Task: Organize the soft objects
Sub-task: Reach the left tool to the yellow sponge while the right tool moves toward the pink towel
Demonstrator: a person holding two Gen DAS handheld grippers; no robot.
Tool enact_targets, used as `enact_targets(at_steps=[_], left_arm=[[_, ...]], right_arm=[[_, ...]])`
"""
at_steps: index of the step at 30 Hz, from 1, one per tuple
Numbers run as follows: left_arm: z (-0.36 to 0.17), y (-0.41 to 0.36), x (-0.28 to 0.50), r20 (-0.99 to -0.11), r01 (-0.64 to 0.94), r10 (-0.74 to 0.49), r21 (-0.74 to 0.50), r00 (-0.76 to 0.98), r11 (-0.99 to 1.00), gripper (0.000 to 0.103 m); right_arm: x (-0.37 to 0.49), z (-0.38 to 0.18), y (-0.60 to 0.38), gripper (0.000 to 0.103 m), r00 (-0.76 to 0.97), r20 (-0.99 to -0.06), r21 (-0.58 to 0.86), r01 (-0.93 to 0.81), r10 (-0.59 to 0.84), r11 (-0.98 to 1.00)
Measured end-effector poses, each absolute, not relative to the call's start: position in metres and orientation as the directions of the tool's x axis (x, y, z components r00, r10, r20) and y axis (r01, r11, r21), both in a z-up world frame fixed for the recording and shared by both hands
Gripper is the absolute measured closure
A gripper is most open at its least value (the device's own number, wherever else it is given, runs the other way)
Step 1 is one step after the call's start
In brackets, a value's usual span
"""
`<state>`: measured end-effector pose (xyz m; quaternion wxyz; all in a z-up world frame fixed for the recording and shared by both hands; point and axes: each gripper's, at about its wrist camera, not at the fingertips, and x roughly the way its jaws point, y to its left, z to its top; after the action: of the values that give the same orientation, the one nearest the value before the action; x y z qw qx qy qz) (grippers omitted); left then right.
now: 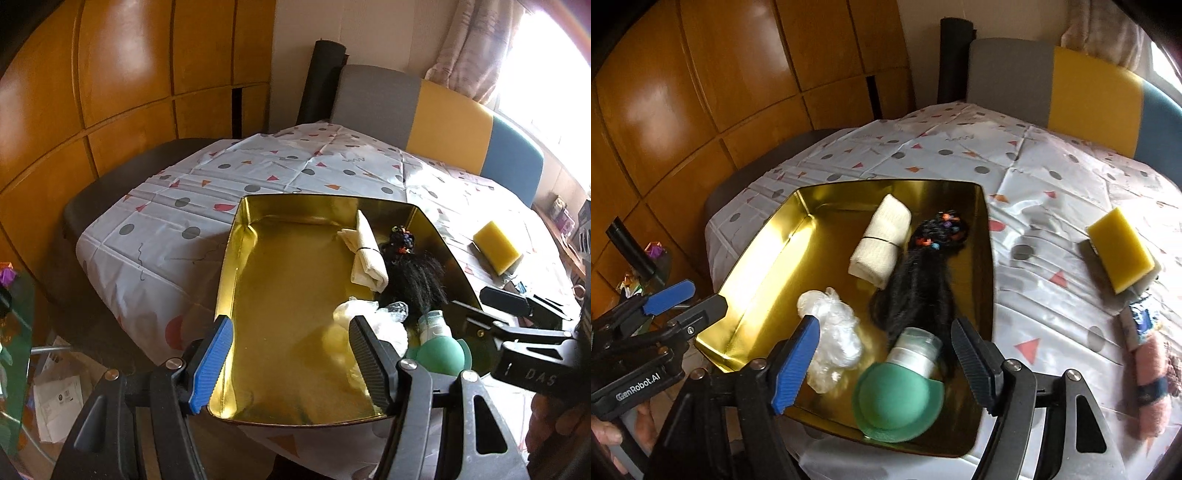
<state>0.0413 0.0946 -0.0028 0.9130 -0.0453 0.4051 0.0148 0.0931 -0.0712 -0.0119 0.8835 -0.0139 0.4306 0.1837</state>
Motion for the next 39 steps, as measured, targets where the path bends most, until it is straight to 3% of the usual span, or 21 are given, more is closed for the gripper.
enact_targets(at_steps=[3, 17, 32, 39], left_arm=[[-0.001, 0.088, 0.041, -0.740, -0.048, -0.014, -0.062, 0.672, 0.997, 0.037], [0.004, 0.057, 0.040, -0.739, 0.031, -0.033, -0.017, 0.673, 0.999, 0.037], [0.008, 0.012, 0.046, -0.745, 0.137, -0.071, 0.027, 0.663, 0.990, 0.037], [0.014, -0.017, 0.061, -0.765, 0.218, -0.164, -0.031, 0.623, 0.975, 0.037]], right_arm=[[0.090, -0.008, -0.082, 0.023, 0.579, -0.757, 0.126, -0.323, 0.301, 0.938], [0.085, 0.009, -0.164, 0.022, 0.655, -0.732, 0.074, -0.197, 0.188, 0.978], [0.079, 0.006, -0.300, 0.018, 0.685, -0.729, 0.061, 0.077, -0.008, 0.995], [0.075, -0.020, -0.368, 0.015, 0.661, -0.745, 0.117, 0.262, -0.090, 0.958]])
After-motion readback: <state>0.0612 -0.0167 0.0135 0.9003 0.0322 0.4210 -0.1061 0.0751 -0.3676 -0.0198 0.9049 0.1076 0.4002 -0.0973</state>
